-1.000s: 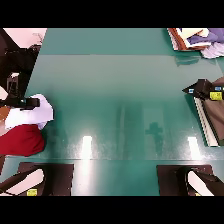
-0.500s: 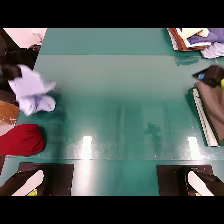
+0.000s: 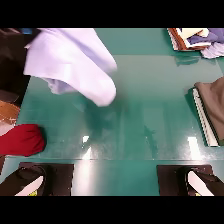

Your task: Fold the shirts.

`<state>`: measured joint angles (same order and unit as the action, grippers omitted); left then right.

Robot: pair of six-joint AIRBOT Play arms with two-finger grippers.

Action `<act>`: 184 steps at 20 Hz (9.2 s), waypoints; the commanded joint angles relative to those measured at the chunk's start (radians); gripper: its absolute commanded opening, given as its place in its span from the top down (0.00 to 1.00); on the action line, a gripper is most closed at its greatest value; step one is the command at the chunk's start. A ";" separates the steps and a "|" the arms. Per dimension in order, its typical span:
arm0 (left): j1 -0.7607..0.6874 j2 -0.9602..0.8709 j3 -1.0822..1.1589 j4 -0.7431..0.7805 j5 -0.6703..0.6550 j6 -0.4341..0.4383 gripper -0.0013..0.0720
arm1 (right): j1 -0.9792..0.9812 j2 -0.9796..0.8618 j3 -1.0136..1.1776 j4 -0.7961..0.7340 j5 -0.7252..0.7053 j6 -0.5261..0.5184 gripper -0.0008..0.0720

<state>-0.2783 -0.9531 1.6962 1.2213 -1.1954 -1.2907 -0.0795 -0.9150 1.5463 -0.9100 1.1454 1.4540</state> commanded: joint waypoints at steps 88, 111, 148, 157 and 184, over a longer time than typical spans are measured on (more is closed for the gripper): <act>0.163 0.076 0.314 -0.274 0.246 0.136 0.95 | 0.080 0.023 0.246 0.016 0.018 -0.122 0.97; 0.163 -0.628 -0.117 0.156 0.319 0.042 0.95 | 0.319 -0.811 0.176 -0.237 -0.063 0.079 0.97; 0.334 0.070 -1.371 -0.566 0.015 0.037 0.18 | 0.279 -0.123 -0.458 -0.155 0.082 -0.052 0.43; 0.093 0.070 -1.395 -0.663 0.254 0.061 0.18 | 0.279 -0.122 -0.457 -0.155 0.047 -0.023 0.43; 0.280 0.070 -1.073 -0.333 0.165 0.043 0.95 | -0.455 0.052 -1.079 -0.346 0.278 -0.087 0.29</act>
<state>0.0002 -0.8833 0.6212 0.8848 -1.0298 -1.2491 -0.4892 -0.8635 0.4919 -1.2308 1.4509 1.3792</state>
